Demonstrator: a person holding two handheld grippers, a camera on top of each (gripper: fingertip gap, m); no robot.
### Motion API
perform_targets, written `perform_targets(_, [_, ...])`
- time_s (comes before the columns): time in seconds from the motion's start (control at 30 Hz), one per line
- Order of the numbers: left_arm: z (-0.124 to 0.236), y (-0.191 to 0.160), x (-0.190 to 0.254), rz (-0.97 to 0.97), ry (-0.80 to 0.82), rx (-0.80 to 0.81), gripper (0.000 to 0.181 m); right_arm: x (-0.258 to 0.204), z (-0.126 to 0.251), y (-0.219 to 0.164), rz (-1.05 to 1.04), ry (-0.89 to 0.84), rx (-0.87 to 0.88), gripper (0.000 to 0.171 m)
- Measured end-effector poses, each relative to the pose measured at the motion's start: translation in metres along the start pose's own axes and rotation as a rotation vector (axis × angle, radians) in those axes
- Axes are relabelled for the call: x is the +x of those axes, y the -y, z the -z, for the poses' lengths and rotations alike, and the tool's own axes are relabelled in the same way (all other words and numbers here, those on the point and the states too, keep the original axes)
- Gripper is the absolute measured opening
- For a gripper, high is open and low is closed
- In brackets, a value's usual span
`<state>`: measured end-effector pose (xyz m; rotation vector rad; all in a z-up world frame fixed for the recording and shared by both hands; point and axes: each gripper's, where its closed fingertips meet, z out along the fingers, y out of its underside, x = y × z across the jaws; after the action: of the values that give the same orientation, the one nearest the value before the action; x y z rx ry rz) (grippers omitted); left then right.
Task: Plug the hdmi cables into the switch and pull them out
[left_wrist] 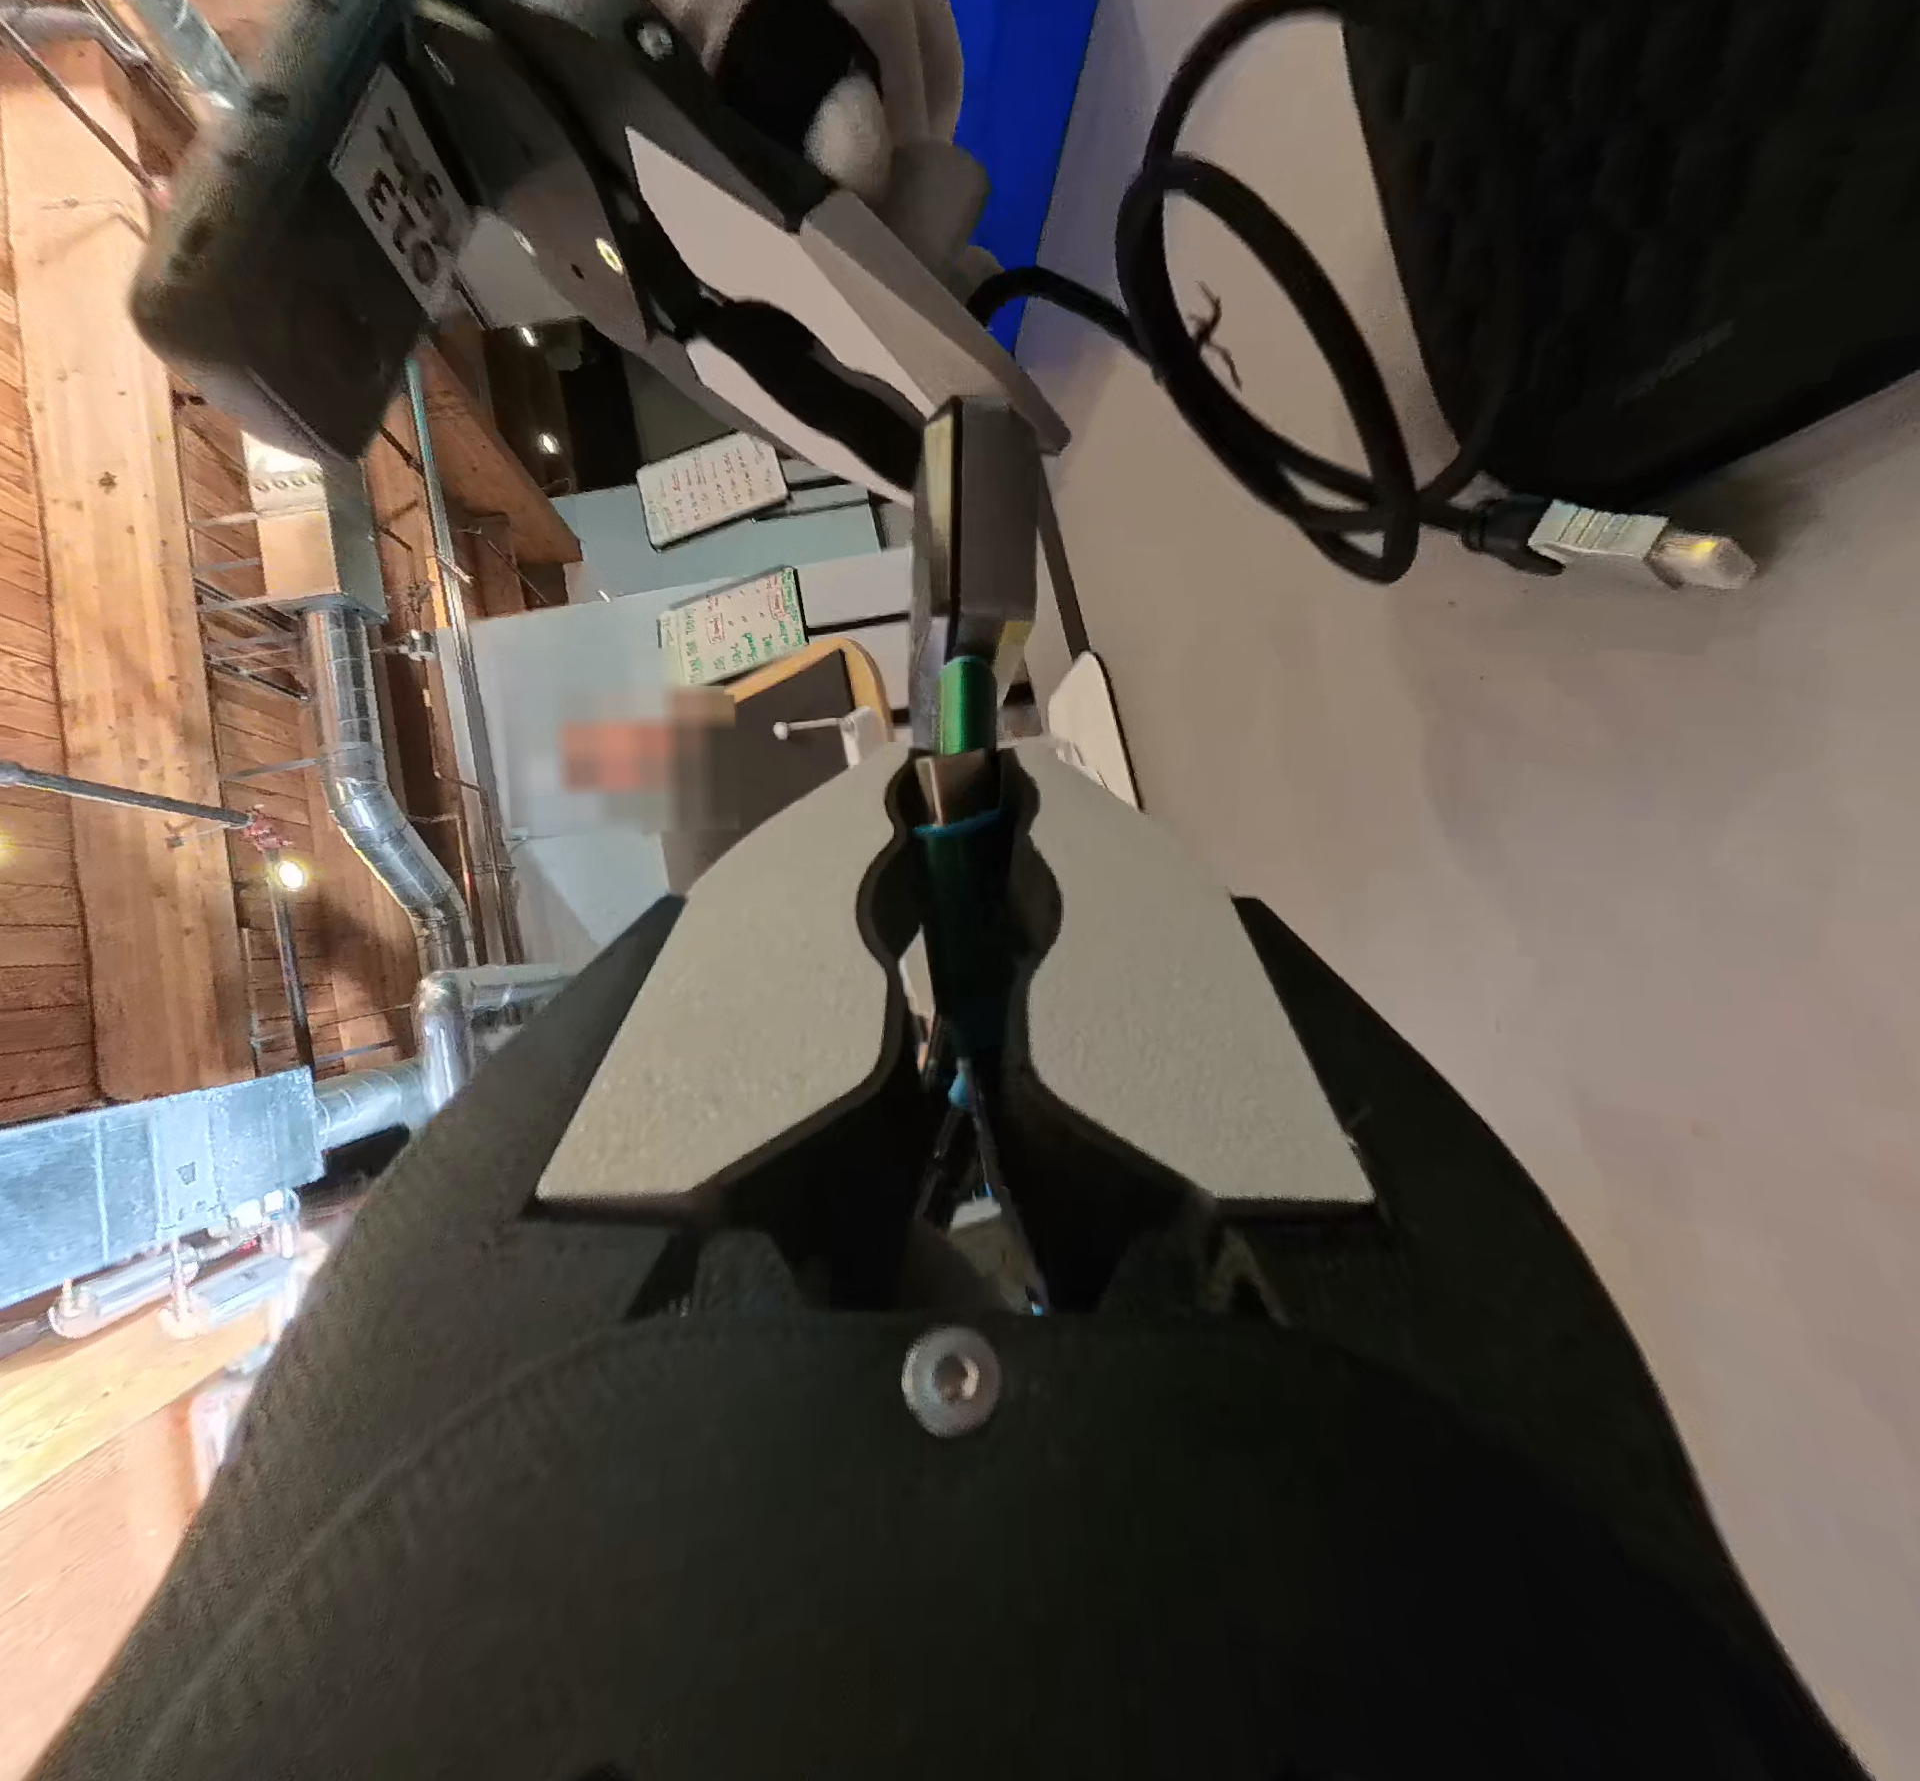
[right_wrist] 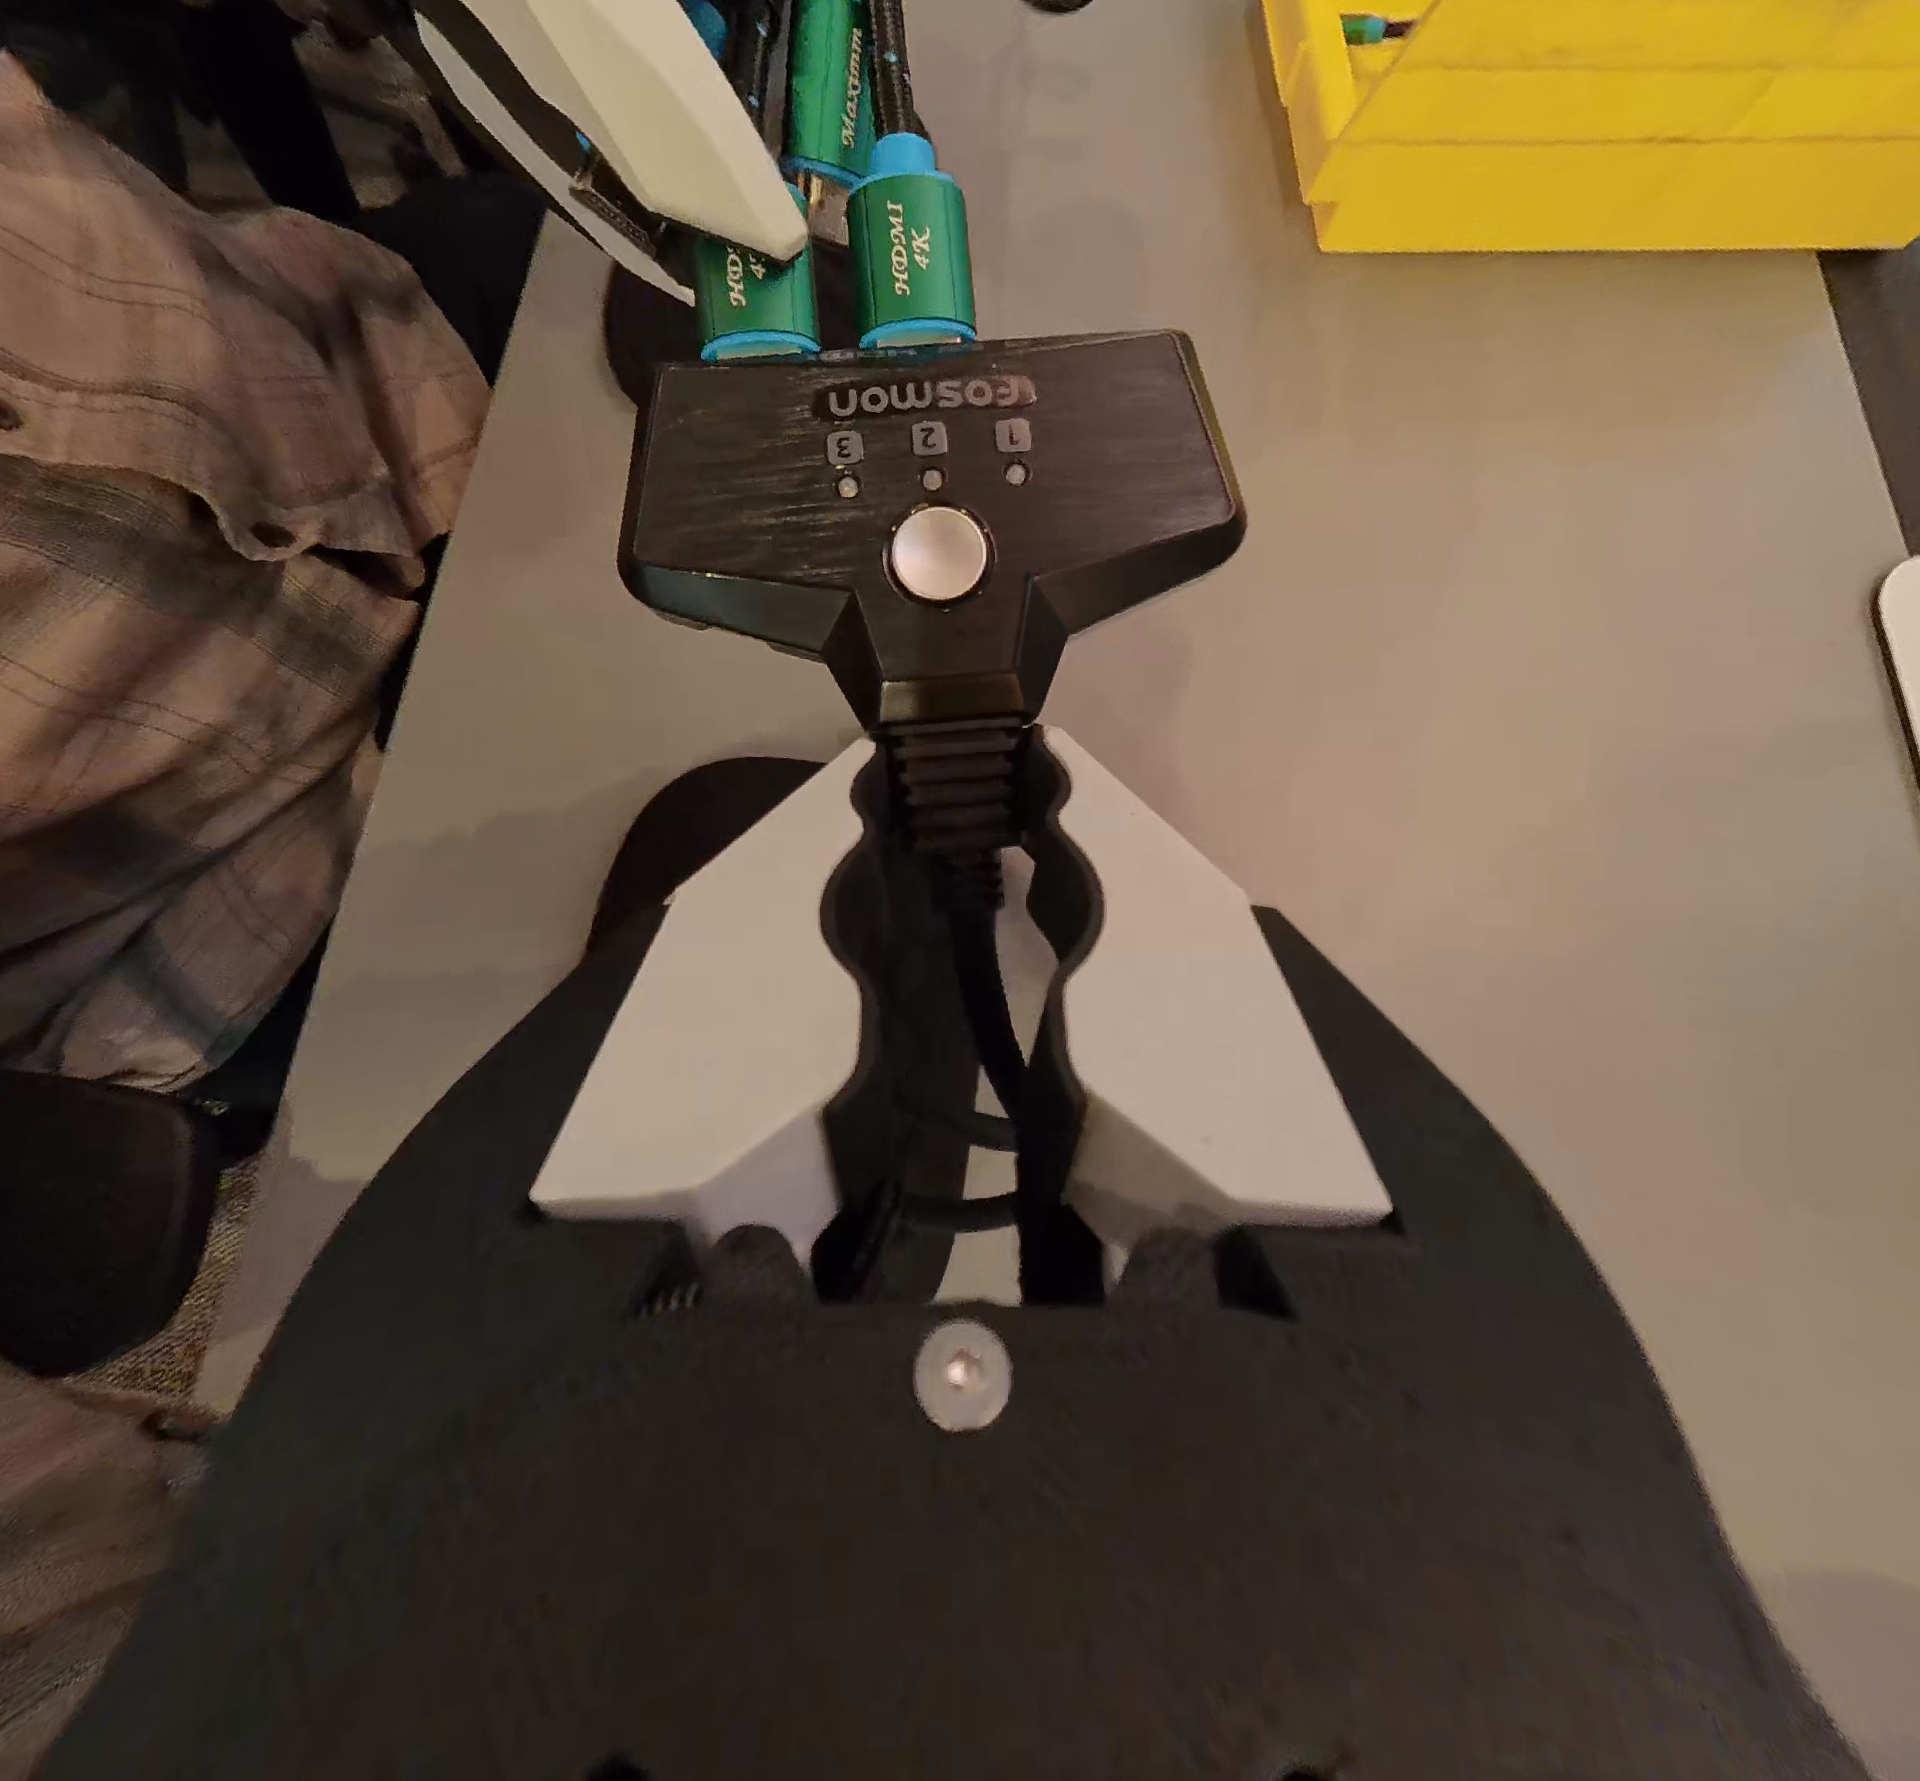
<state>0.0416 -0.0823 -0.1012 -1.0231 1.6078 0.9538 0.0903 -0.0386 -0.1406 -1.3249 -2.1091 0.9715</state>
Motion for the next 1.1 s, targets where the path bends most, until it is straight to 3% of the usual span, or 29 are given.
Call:
perform_targets(0.1, [-0.016,-0.022,0.005,0.073,0.009,-0.072,0.013,0.013,-0.001,-0.001,-0.038,-0.045,0.032,0.021])
perform_targets(0.2, [-0.021,-0.03,-0.002,0.131,0.052,-0.09,0.038,0.028,-0.001,-0.004,-0.06,-0.11,0.027,0.021])
perform_targets(0.3, [-0.02,-0.031,-0.004,0.2,0.026,-0.081,0.047,0.043,0.0,-0.014,-0.098,-0.17,0.008,0.02])
perform_targets(0.53, [-0.015,-0.043,-0.005,0.306,0.0,-0.06,0.043,0.081,0.004,-0.059,-0.185,-0.332,-0.139,0.02])
perform_targets(0.9, [0.001,-0.114,-0.014,0.408,0.036,-0.201,0.041,0.081,0.0,-0.119,-0.137,-0.289,-0.369,0.021])
perform_targets(0.97, [0.005,-0.131,-0.015,0.428,0.045,-0.238,0.041,0.073,-0.003,-0.131,-0.171,-0.251,-0.459,0.025])
perform_targets(1.1, [0.015,-0.179,-0.017,0.495,0.069,-0.338,0.041,0.071,0.001,-0.134,-0.168,-0.272,-0.535,0.057])
